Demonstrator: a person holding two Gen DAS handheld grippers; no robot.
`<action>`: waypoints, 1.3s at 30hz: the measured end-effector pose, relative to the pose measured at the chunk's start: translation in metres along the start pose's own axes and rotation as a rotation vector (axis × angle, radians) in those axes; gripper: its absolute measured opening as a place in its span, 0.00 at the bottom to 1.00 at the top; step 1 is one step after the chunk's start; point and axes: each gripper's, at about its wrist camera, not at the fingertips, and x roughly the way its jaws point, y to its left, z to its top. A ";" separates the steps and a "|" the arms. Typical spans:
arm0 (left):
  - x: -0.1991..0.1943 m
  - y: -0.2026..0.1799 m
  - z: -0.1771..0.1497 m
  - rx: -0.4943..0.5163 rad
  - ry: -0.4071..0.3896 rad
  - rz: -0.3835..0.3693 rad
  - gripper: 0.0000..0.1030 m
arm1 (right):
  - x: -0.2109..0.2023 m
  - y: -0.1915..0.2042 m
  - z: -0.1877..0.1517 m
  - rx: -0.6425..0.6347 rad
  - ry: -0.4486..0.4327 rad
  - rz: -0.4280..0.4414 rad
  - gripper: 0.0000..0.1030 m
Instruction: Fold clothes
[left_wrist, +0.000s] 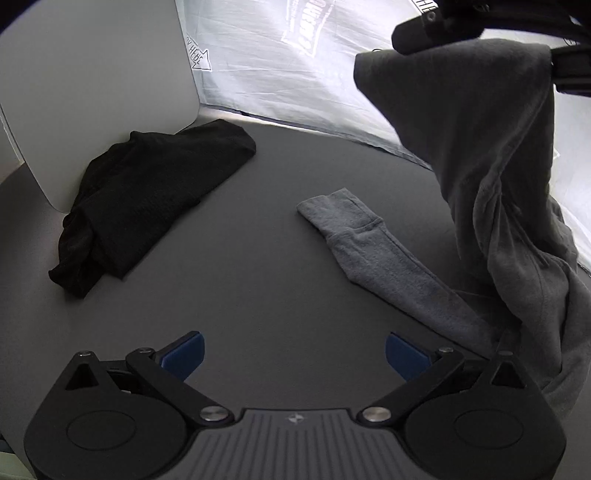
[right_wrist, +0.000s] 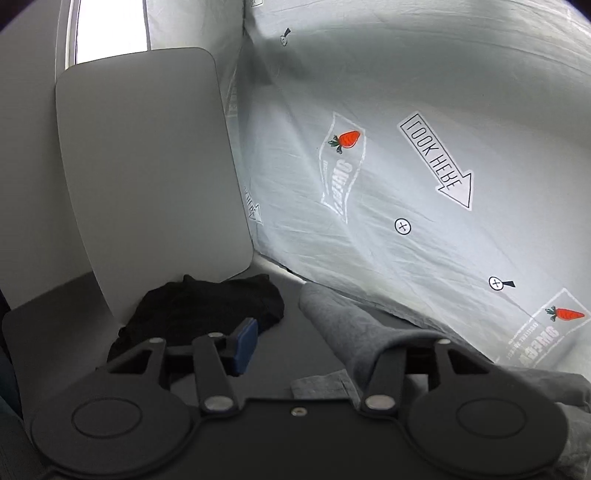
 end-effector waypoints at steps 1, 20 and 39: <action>0.003 0.004 -0.002 -0.004 0.012 0.007 1.00 | -0.003 -0.005 -0.012 0.036 0.036 0.013 0.51; 0.007 -0.118 -0.026 0.463 0.027 -0.176 1.00 | -0.141 -0.149 -0.227 0.551 0.296 -0.280 0.76; -0.066 -0.075 -0.039 0.326 -0.131 -0.108 1.00 | -0.262 -0.138 -0.159 0.768 -0.073 0.086 0.13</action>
